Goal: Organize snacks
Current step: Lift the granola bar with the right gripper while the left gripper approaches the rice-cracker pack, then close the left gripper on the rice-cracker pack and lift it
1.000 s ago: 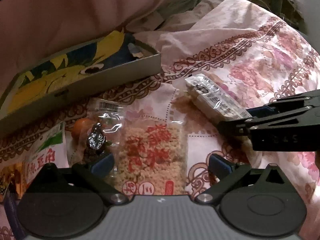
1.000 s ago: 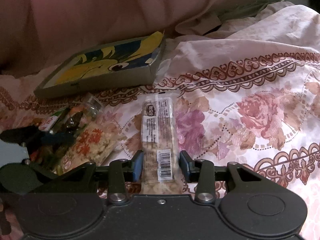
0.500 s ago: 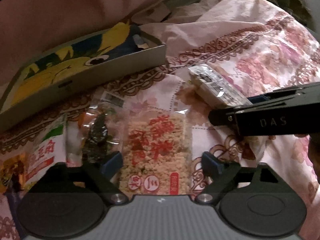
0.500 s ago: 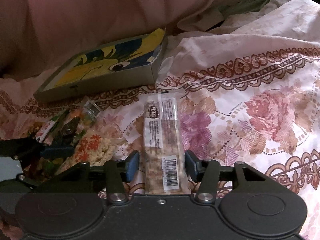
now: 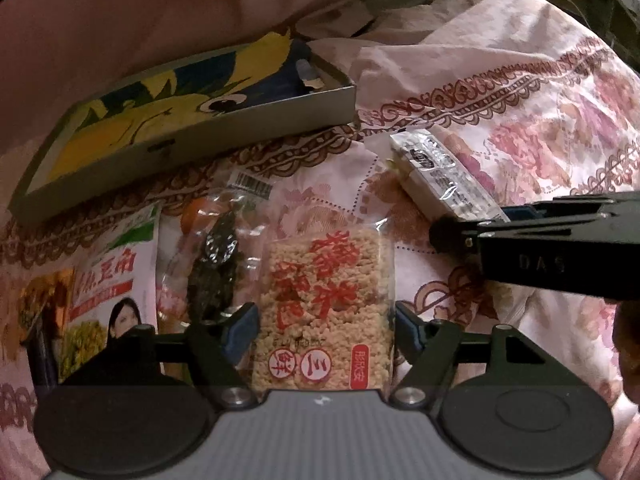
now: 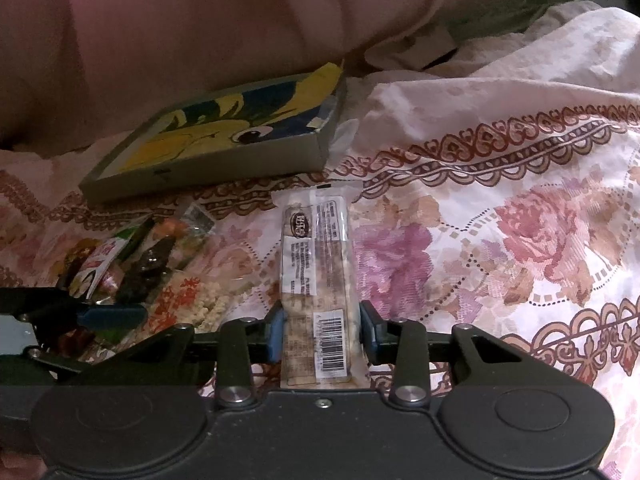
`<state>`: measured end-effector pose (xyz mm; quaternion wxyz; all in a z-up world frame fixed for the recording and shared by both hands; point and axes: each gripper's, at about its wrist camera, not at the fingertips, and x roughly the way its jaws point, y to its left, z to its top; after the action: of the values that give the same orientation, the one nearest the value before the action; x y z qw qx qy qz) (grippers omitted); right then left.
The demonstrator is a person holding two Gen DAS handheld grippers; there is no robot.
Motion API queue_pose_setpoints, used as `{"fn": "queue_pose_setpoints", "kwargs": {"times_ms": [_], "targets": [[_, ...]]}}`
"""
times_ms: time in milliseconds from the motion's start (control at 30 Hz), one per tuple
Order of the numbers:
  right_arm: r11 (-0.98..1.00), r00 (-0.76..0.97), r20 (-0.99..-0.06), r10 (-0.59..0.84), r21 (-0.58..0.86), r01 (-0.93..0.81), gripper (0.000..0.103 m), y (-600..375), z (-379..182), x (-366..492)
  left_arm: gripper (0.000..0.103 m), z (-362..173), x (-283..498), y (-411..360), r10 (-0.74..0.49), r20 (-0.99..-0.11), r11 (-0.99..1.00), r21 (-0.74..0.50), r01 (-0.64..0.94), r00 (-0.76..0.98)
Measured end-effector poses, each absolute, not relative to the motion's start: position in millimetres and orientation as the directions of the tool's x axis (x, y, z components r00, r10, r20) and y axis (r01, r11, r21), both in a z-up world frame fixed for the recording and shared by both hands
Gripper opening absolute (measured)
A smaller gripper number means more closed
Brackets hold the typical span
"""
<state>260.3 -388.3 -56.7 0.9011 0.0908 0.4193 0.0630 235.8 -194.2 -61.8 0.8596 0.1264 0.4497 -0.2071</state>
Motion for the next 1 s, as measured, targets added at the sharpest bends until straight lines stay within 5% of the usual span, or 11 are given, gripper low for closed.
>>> {"fn": "queue_pose_setpoints", "kwargs": {"times_ms": [500, 1000], "targets": [[0.966, 0.678, -0.706, 0.206, 0.256, -0.028, 0.04, -388, -48, 255, 0.072, -52, 222, -181, -0.269, -0.818, 0.908, -0.04, 0.417, 0.509], [0.955, 0.775, -0.591, 0.224, 0.293, -0.053, 0.04, -390, -29, 245, 0.072, -20, 219, -165, -0.371, -0.705, 0.923, -0.209, 0.323, 0.605]]}}
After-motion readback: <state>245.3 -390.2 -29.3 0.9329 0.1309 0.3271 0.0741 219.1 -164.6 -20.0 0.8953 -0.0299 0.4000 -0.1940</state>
